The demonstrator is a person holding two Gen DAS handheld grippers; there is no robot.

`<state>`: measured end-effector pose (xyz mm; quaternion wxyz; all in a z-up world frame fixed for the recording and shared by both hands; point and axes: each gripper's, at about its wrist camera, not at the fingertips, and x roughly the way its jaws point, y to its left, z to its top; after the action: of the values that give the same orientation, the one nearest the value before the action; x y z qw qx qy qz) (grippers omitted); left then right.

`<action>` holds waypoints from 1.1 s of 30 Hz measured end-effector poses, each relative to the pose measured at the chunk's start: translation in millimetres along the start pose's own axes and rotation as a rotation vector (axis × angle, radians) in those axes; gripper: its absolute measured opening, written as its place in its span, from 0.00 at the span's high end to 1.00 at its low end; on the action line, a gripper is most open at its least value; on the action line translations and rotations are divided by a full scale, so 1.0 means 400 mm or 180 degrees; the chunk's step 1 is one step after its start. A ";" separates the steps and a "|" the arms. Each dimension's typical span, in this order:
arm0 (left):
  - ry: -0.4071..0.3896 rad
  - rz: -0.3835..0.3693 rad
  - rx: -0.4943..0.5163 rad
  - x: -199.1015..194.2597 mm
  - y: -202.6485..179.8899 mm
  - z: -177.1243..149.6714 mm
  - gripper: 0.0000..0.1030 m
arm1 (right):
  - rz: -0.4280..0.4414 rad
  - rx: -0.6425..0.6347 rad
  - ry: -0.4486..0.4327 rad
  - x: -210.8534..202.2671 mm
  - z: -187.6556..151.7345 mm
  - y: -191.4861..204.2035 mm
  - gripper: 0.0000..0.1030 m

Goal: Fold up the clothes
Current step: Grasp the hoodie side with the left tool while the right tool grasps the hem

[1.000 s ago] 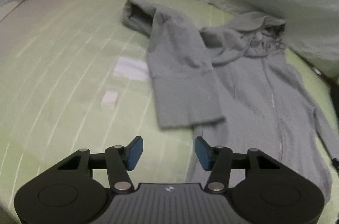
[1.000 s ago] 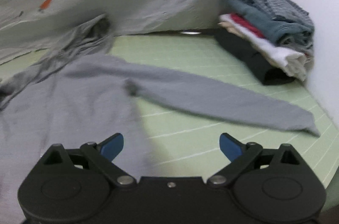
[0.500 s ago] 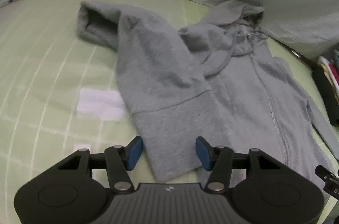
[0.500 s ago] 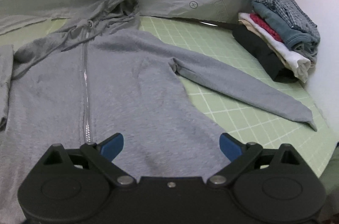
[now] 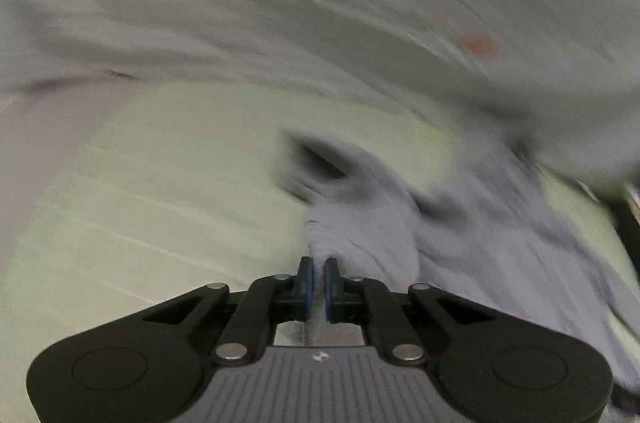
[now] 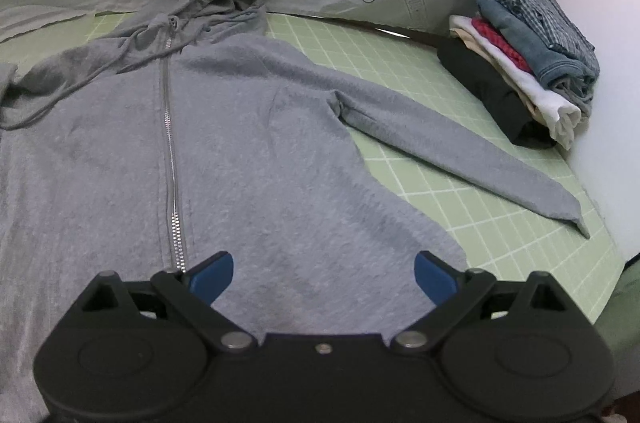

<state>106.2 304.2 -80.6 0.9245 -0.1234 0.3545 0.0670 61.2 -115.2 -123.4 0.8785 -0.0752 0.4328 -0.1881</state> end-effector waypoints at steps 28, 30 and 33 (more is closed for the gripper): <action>0.0122 0.1893 -0.0739 -0.010 0.447 0.024 0.73 | 0.0081 -0.0058 0.0052 0.046 0.031 0.032 0.05; 0.0050 0.1797 -0.0794 -0.036 0.420 0.019 0.60 | 0.0078 0.0034 -0.0027 0.038 0.028 0.005 0.05; -0.0025 0.1553 -0.0841 -0.073 0.370 0.006 0.54 | 0.0111 0.0173 -0.0171 0.027 0.022 -0.058 0.05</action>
<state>54.9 445.9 -85.8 0.8583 -0.1536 0.3583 0.3338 67.9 -141.0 -119.1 0.8946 -0.0487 0.4050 -0.1824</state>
